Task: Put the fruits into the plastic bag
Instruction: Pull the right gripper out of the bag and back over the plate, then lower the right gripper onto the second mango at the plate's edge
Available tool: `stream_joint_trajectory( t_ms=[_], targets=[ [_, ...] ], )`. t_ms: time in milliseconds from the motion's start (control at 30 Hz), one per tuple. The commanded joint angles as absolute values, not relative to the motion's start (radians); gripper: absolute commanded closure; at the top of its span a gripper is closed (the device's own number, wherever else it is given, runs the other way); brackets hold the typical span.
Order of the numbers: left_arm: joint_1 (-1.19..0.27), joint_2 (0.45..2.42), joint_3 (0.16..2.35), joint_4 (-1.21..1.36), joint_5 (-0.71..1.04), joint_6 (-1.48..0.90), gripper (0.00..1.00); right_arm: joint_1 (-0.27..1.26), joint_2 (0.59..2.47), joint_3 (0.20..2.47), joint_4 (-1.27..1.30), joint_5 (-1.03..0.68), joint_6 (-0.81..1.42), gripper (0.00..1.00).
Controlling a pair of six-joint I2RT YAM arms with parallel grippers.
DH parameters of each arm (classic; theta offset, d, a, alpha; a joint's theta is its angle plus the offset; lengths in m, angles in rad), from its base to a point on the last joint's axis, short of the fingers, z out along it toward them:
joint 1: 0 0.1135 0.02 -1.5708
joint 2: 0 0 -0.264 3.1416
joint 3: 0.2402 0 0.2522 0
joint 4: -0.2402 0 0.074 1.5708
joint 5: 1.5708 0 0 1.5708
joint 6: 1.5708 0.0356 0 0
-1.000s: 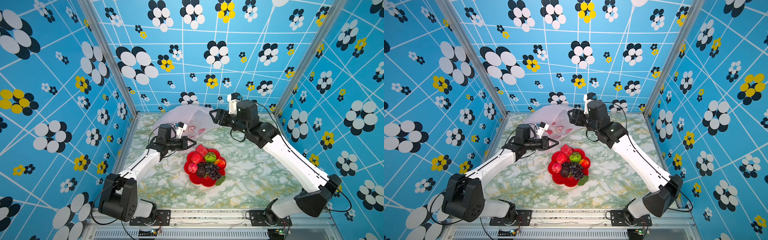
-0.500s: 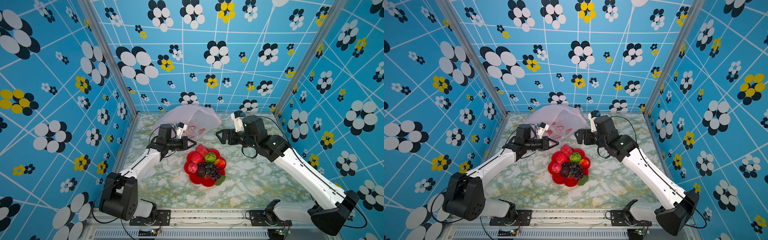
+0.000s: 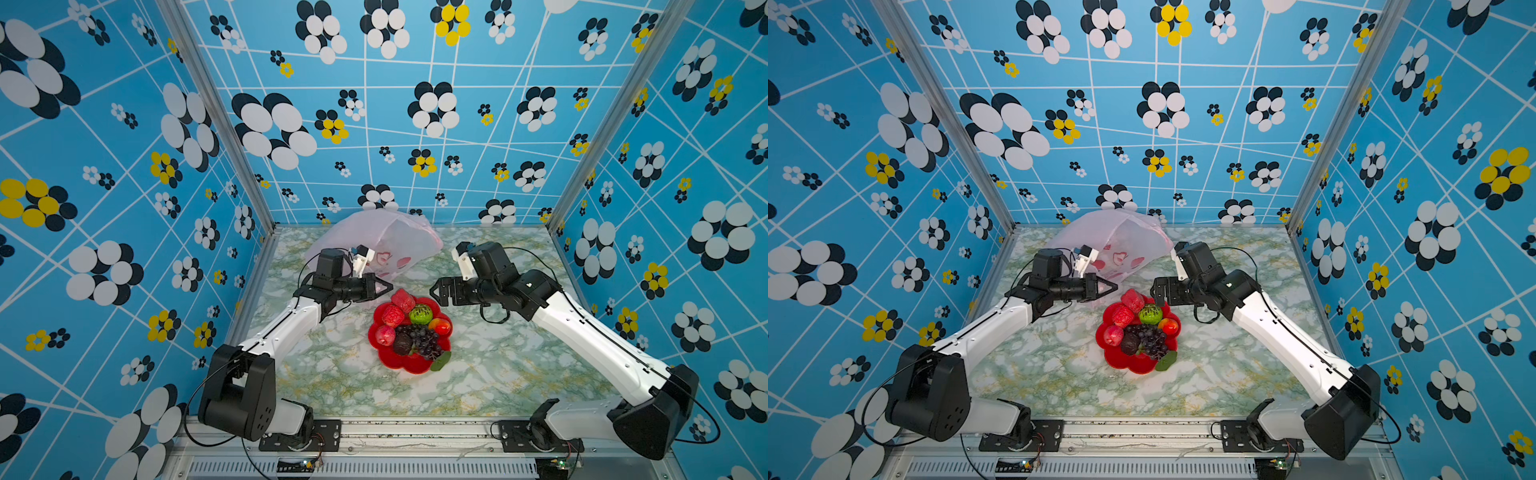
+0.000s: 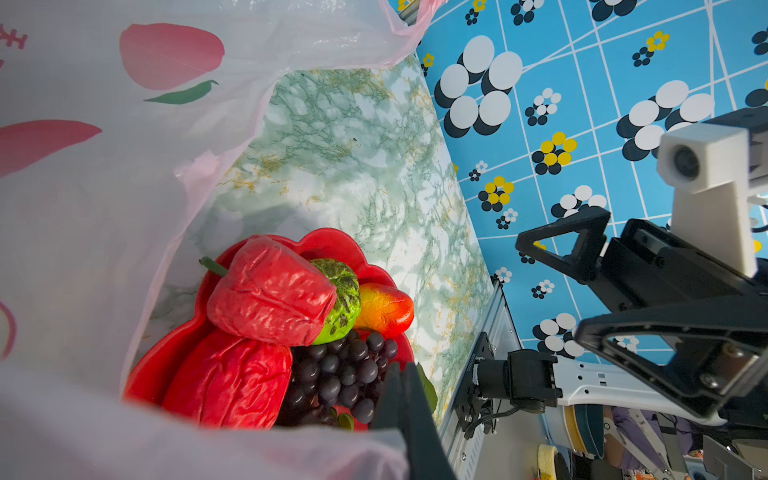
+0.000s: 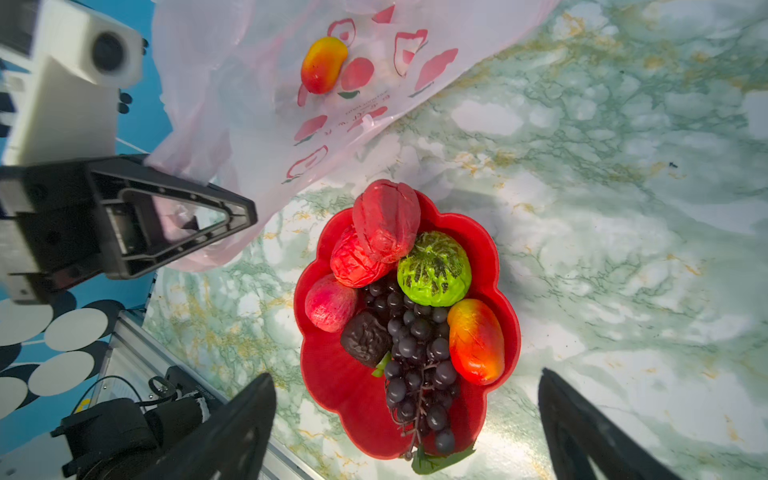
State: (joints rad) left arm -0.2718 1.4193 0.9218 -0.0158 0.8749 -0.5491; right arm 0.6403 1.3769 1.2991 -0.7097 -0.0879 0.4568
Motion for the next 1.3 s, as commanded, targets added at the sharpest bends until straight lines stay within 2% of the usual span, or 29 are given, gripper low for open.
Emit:
stream_joint_trajectory(
  t_ms=[0, 767, 1267],
  targets=[
    [-0.279, 1.428, 0.917, -0.029, 0.876, -0.523, 1.0, 0.643, 1.413, 1.275, -0.752, -0.097, 0.468, 0.01],
    [-0.284, 1.433, 0.919, -0.032, 0.874, -0.519, 1.0, 0.644, 1.528, 1.191, -0.752, -0.093, 0.434, 0.01],
    [-0.287, 1.434, 0.919, -0.036, 0.871, -0.517, 1.0, 0.644, 1.563, 1.178, -0.754, -0.101, 0.443, 0.05]
  ],
)
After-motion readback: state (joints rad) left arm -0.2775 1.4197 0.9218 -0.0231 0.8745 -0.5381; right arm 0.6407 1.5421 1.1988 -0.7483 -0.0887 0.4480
